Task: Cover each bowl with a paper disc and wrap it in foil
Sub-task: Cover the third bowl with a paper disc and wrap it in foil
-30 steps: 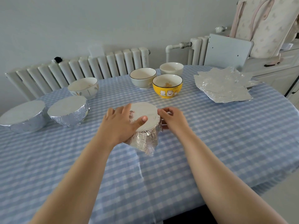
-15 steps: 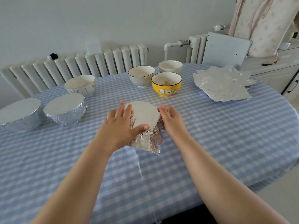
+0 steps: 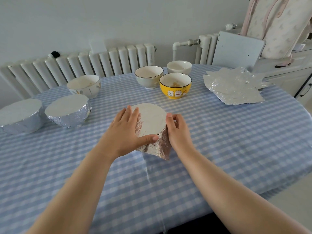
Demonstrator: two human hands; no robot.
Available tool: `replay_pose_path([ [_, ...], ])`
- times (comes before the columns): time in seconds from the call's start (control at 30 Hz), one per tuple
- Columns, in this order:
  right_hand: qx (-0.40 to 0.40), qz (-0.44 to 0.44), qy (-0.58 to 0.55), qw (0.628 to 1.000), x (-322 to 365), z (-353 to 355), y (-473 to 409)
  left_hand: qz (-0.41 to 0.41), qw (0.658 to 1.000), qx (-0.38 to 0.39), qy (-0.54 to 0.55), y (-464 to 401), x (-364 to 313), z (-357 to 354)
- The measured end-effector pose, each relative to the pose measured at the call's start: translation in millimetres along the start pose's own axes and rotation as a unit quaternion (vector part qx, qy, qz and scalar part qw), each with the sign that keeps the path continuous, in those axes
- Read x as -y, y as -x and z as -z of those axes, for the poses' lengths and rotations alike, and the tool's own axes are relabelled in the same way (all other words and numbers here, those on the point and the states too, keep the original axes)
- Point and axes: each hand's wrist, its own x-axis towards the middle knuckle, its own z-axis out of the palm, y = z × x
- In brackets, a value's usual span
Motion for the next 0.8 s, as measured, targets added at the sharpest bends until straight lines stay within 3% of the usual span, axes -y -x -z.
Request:
replay_pose_path([
  [0.33, -0.045, -0.044, -0.027, 0.998, -4.5, -6.0, -0.1, 0.01, 0.999, -0.019, 0.033, -0.3, 0.1, -4.0],
  [0.8, -0.036, -0.083, -0.077, 0.993, -4.8, -9.0, -5.2, 0.014, 0.997, -0.037, 0.06, -0.3, -2.3, -4.0],
])
